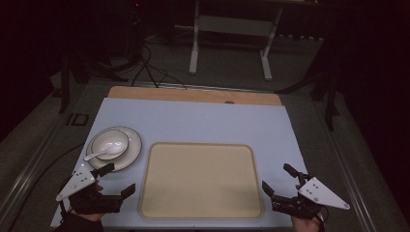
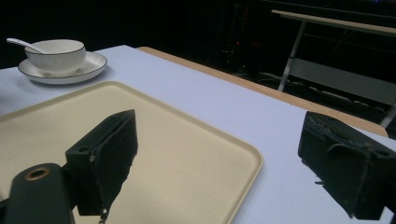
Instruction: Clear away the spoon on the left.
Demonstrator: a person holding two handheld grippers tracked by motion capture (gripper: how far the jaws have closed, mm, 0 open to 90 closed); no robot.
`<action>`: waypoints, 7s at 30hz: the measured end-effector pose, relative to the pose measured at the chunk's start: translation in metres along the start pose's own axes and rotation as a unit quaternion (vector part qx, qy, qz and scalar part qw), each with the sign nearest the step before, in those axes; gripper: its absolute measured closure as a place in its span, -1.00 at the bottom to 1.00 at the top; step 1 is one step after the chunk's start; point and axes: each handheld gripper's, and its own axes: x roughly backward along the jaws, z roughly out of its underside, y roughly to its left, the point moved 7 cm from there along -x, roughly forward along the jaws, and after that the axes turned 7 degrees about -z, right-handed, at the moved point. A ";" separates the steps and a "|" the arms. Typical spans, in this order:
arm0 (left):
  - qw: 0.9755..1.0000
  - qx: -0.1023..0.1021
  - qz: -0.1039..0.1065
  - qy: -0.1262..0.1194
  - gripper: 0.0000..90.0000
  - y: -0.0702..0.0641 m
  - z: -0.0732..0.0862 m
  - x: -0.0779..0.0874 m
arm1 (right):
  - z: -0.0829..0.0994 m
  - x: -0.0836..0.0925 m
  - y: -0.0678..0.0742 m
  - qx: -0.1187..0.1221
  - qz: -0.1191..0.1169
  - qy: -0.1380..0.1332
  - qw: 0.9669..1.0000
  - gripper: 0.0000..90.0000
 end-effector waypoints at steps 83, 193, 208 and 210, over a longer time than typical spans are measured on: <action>0.994 0.016 -0.079 0.070 -0.96 0.068 -0.062 0.038 | 0.003 -0.003 0.008 0.003 -0.022 0.013 1.000 -0.74; 0.960 0.216 -0.072 0.161 0.90 0.134 -0.004 0.010 | 0.008 -0.007 0.010 0.003 -0.028 0.029 0.999 -0.74; 0.964 0.211 -0.094 0.128 0.90 0.115 -0.031 0.029 | 0.009 -0.010 0.010 0.001 -0.031 0.032 0.999 -0.74; 0.965 0.209 -0.097 0.125 0.90 0.111 -0.033 0.030 | 0.009 -0.010 0.009 0.001 -0.031 0.031 0.999 -0.74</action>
